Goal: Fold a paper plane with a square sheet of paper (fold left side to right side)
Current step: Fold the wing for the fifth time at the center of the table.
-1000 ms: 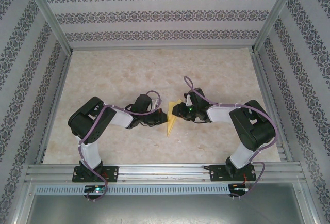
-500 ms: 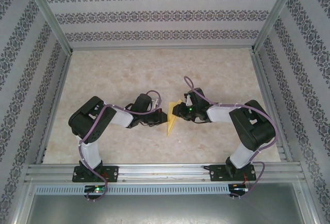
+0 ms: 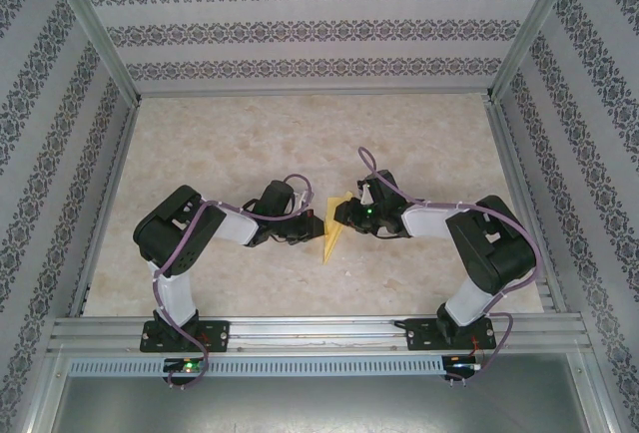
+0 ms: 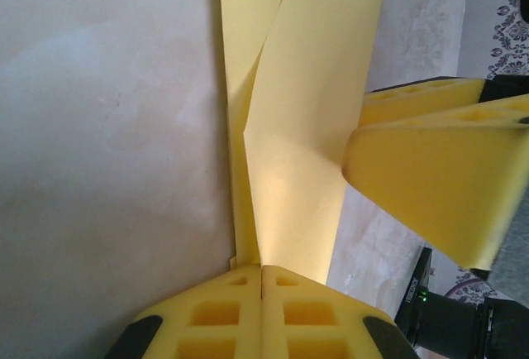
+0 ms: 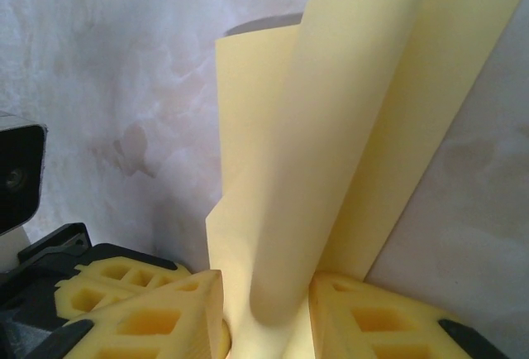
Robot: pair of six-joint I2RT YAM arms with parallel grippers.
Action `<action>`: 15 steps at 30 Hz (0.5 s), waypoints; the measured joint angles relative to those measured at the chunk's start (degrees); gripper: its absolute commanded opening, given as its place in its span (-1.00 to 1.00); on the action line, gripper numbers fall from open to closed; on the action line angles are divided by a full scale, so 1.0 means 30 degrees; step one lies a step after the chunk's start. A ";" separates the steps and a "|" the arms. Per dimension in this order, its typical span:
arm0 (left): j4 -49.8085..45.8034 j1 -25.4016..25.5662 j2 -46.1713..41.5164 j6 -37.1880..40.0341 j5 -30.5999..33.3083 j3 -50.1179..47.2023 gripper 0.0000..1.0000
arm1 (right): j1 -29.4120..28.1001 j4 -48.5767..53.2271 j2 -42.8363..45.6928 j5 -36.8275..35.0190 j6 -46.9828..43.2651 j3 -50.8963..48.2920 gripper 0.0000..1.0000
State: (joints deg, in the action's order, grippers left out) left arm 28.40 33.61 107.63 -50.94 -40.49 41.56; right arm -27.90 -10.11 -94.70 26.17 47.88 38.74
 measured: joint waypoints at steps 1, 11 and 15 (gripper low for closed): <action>-0.0051 0.0000 0.0000 0.0000 -0.0007 0.0022 -0.95 | 0.0000 0.0015 0.0117 -0.0007 0.0000 -0.0044 -0.32; -0.0204 0.0000 0.0015 0.0000 -0.0029 0.0109 -0.95 | 0.0015 0.0430 0.0321 -0.0233 -0.0007 -0.0219 -0.31; -0.0189 0.0007 0.0022 0.0007 -0.0080 0.0109 -0.95 | 0.0015 0.0721 0.0342 -0.0437 -0.0015 -0.0255 -0.29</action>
State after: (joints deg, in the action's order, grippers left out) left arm 27.83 33.63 107.70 -50.92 -40.73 41.89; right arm -27.86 -7.94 -93.67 24.86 47.83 37.98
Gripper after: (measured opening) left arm 0.050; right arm 0.352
